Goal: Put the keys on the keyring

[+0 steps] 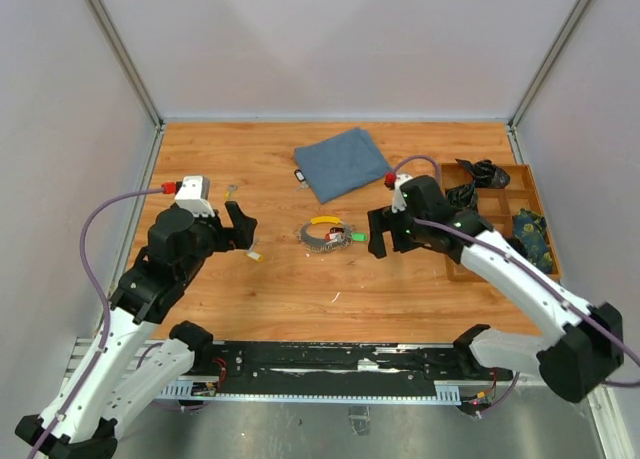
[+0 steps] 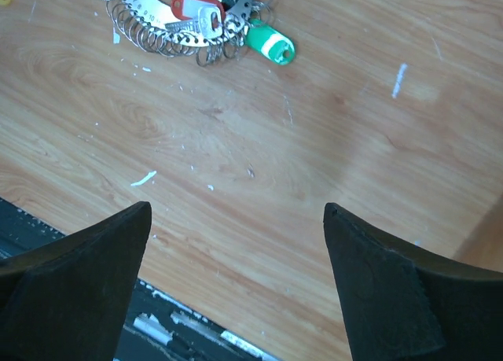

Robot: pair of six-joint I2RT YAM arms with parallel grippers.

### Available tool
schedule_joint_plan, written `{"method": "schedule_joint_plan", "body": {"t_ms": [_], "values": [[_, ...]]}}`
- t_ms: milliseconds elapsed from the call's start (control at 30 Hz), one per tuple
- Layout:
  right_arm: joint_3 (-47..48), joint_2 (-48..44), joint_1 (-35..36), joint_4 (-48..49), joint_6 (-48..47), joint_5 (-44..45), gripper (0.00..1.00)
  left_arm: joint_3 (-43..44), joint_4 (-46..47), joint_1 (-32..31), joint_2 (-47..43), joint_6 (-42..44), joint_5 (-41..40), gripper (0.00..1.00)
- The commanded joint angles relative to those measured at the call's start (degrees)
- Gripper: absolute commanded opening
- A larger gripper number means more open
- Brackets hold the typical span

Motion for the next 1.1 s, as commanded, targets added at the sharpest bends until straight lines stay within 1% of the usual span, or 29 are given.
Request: {"method": "schedule_joint_plan", "body": {"t_ms": [0,100,233,333,400,533,667,1067], "values": [[4.9,10.5,2.9,6.8,-0.7,1.8,0.89,-0.8,2.1,-0.1,-2.6,2.8,2.6,0.97],[9.3,18.2,2.9,7.7,-2.2,1.8,0.82,-3.3,4.2,-0.1,-3.7,2.9,4.8,0.95],[16.0,27.1,3.0,8.3,-4.8,1.8,0.74,-3.7,4.1,-0.1,-3.3,2.9,3.5,0.95],[20.3,34.0,3.1,8.3,-6.6,1.6,0.65,-3.8,4.4,-0.1,-2.5,3.4,4.0,0.94],[23.2,38.4,3.1,8.3,-7.8,1.2,0.61,-3.8,4.4,-0.1,-2.4,3.4,3.9,0.94],[28.3,46.5,3.5,7.7,-10.5,-0.6,0.60,-3.9,4.4,-0.1,-2.9,3.4,3.3,0.93],[32.1,51.6,4.3,6.5,-13.1,0.2,0.60,-4.0,4.5,-0.1,-3.0,3.4,3.2,0.93],[38.3,59.6,6.7,4.6,-21.3,2.7,0.60,-4.1,4.5,-0.1,-2.7,3.5,3.1,0.92]]}}
